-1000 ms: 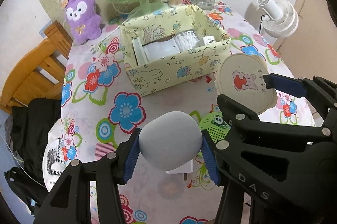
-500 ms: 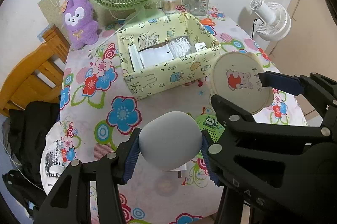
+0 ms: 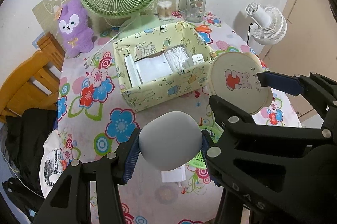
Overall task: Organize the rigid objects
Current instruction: 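Carry the white object and bear-print container over the fabric box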
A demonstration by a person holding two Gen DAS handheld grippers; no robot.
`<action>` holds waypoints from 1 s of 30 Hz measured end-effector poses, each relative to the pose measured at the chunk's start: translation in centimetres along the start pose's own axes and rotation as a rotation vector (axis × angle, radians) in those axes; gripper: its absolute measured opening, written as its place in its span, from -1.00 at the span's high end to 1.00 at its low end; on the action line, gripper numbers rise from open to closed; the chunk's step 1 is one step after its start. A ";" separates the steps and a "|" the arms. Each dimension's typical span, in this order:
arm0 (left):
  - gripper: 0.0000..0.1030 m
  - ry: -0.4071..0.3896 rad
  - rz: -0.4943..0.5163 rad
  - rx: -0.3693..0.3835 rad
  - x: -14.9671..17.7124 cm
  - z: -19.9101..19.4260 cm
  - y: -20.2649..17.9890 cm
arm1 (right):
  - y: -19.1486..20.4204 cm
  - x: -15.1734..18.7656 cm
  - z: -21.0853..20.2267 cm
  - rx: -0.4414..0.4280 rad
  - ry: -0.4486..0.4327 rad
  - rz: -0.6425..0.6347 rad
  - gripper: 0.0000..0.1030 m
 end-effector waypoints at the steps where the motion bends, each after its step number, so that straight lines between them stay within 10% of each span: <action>1: -0.11 0.001 -0.003 0.000 -0.2 0.1 0.0 | -0.1 -0.2 0.1 0.000 0.001 -0.003 -0.47; 30: -0.11 -0.005 -0.123 -0.043 -8.6 4.4 0.1 | -3.9 -8.5 5.8 -0.075 -0.004 -0.094 -0.47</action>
Point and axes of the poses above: each gripper's, at about its wrist camera, not at the fingertips, and z roughly the way its jaws point, y to its left, x to its underside, the point moved 2 cm from there along z, roughly the way its jaws point, and after that the axes turned 14 degrees about -z, right-handed, at the moved point
